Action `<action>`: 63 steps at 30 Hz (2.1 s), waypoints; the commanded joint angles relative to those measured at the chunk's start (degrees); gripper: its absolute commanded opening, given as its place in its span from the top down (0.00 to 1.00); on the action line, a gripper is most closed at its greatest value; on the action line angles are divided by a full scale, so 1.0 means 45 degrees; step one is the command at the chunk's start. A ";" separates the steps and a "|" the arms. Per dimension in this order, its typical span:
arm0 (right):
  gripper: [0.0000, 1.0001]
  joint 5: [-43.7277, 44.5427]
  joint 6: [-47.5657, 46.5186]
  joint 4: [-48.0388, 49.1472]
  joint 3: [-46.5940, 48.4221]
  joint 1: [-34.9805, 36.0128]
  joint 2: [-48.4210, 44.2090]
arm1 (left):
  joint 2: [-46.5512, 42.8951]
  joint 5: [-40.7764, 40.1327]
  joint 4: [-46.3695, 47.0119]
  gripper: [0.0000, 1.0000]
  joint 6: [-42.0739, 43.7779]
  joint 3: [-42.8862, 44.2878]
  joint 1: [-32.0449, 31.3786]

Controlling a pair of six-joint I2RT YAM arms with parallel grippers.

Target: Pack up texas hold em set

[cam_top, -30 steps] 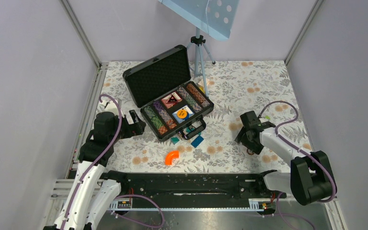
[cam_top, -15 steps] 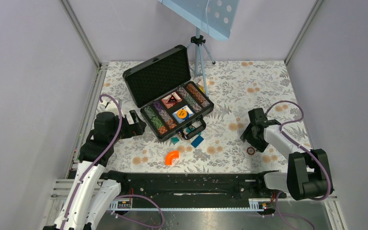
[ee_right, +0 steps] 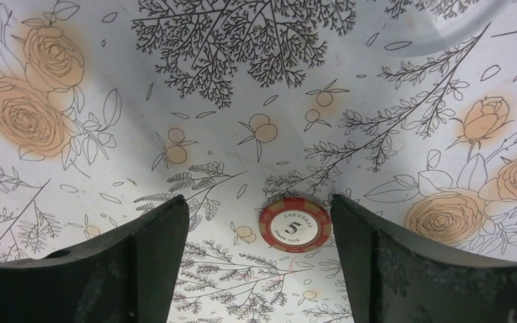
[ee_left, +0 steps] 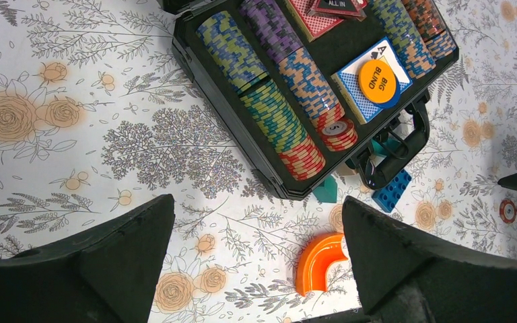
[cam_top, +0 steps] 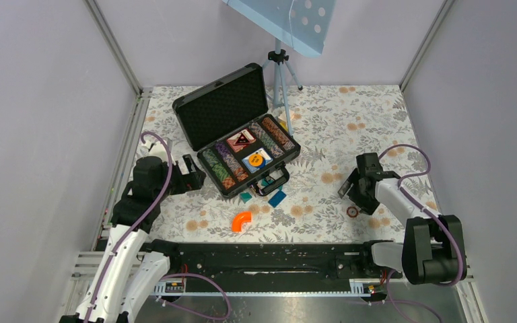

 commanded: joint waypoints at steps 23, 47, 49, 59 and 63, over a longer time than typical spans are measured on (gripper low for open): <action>0.38 -0.1494 -0.0394 0.0392 -0.0773 0.1239 -0.0448 | 0.0218 0.0138 0.0706 0.06 0.0220 0.0002 -0.0056; 0.40 -0.0087 0.1129 -0.1924 -0.0576 0.4108 -0.1078 | -0.0092 0.0328 0.0780 0.06 0.0220 -0.0045 -0.0066; 0.40 -0.0086 0.1259 -0.2005 -0.0619 0.4377 -0.1137 | -0.0125 0.0328 0.0796 0.06 0.0216 -0.0066 -0.0083; 0.40 0.0195 0.1656 -0.1624 -0.0580 0.5157 -0.0624 | -0.0123 0.0340 0.0800 0.06 0.0201 -0.0055 -0.0110; 0.42 0.0422 0.1592 -0.1533 -0.0213 0.5449 -0.0143 | -0.0135 0.0325 0.0801 0.06 0.0212 -0.0067 -0.0101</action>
